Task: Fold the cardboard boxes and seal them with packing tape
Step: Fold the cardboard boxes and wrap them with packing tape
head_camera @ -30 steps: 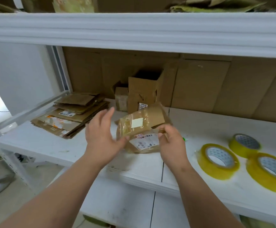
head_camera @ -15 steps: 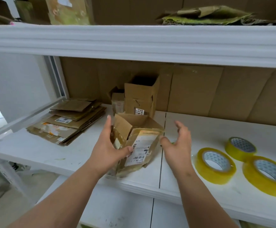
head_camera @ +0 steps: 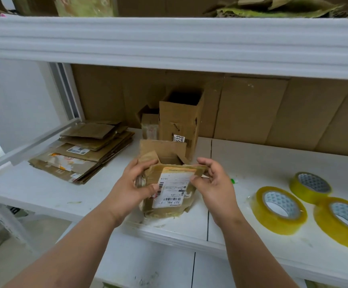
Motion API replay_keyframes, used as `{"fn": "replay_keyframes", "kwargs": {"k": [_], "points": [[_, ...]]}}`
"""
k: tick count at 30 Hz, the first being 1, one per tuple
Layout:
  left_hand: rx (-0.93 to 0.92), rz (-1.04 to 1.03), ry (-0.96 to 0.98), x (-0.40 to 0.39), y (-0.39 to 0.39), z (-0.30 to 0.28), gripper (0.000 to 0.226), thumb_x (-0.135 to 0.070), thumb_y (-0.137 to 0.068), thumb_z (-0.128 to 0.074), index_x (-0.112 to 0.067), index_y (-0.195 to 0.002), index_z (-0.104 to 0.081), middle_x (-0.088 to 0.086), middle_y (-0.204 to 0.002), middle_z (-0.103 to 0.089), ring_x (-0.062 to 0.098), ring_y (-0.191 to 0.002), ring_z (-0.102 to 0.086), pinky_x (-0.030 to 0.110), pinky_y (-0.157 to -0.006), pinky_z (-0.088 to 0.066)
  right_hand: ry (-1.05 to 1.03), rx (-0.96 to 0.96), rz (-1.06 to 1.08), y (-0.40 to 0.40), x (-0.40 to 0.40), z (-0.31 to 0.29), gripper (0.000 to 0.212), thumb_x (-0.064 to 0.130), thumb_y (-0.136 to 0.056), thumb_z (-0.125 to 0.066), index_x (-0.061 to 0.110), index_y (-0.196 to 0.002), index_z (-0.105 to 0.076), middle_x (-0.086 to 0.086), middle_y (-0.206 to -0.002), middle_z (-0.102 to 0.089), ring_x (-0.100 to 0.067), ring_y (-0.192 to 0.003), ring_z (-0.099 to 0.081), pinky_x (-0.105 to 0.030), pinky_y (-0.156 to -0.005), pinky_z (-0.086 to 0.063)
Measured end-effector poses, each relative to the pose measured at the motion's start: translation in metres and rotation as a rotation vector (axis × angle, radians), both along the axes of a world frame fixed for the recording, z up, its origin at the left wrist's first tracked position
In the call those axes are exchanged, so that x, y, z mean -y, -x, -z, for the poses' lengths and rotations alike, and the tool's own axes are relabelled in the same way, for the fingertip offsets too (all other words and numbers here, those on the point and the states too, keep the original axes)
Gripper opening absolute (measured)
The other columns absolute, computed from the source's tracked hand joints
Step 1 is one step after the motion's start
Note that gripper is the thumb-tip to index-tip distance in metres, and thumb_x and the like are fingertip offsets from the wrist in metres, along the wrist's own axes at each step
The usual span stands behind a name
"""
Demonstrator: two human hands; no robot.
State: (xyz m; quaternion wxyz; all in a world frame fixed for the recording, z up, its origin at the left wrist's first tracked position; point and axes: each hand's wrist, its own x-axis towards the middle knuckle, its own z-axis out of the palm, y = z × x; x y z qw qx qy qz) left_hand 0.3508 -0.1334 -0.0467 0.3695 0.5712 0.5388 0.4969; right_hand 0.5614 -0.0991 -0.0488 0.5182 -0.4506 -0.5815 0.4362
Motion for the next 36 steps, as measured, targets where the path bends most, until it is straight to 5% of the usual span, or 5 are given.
{"fn": "replay_keyframes", "kwargs": {"k": [5, 10, 17, 27, 36], "points": [[0.090, -0.023, 0.019, 0.006, 0.005, -0.010, 0.045, -0.055, -0.072, -0.075, -0.032, -0.111, -0.075, -0.019, -0.133, -0.056, 0.011, -0.124, -0.055, 0.046, -0.109, -0.043, -0.037, 0.157, -0.006, 0.012, -0.001, 0.000, 0.030, 0.024, -0.091, -0.068, 0.046, -0.108, -0.057, 0.019, -0.113, -0.064, 0.004, -0.110, -0.057, -0.004, -0.072, -0.047], [0.154, -0.056, 0.014, 0.006, 0.008, -0.005, 0.021, -0.024, -0.096, -0.060, -0.032, -0.112, -0.071, -0.012, -0.122, -0.067, 0.016, -0.116, -0.062, 0.044, -0.105, -0.047, -0.030, 0.098, 0.038, 0.019, -0.011, 0.001, 0.045, 0.023, -0.093, -0.066, 0.038, -0.131, -0.047, 0.018, -0.096, -0.068, 0.001, -0.100, -0.062, -0.013, -0.079, -0.048], [0.241, 0.019, 0.078, -0.004, 0.022, 0.001, 0.090, -0.013, -0.096, -0.060, -0.065, -0.145, -0.004, -0.036, -0.104, -0.066, 0.000, -0.105, -0.066, 0.020, -0.076, -0.054, 0.074, 0.026, -0.099, 0.026, -0.028, 0.002, 0.079, 0.013, -0.090, -0.065, 0.043, -0.152, -0.026, 0.016, -0.140, -0.047, -0.009, -0.122, -0.054, -0.025, -0.093, -0.052], [0.150, -0.065, 0.085, -0.015, 0.024, 0.001, 0.013, -0.013, -0.099, -0.055, -0.025, -0.104, -0.060, -0.008, -0.098, -0.074, 0.009, -0.081, -0.069, 0.020, -0.062, -0.054, 0.183, -0.073, -0.359, 0.016, -0.037, 0.011, 0.060, 0.027, -0.066, -0.075, 0.041, -0.122, -0.056, 0.012, -0.114, -0.069, -0.004, -0.104, -0.066, -0.024, -0.083, -0.053], [0.100, -0.125, 0.044, -0.035, 0.006, -0.024, 0.021, -0.040, -0.100, -0.051, -0.026, -0.102, -0.066, -0.009, -0.083, -0.073, 0.002, -0.071, -0.066, 0.028, -0.067, -0.057, 0.050, -0.065, -0.229, 0.003, -0.034, -0.007, 0.060, 0.029, -0.060, -0.088, 0.053, -0.110, -0.065, 0.009, -0.111, -0.072, -0.008, -0.108, -0.065, -0.027, -0.081, -0.057]]}}
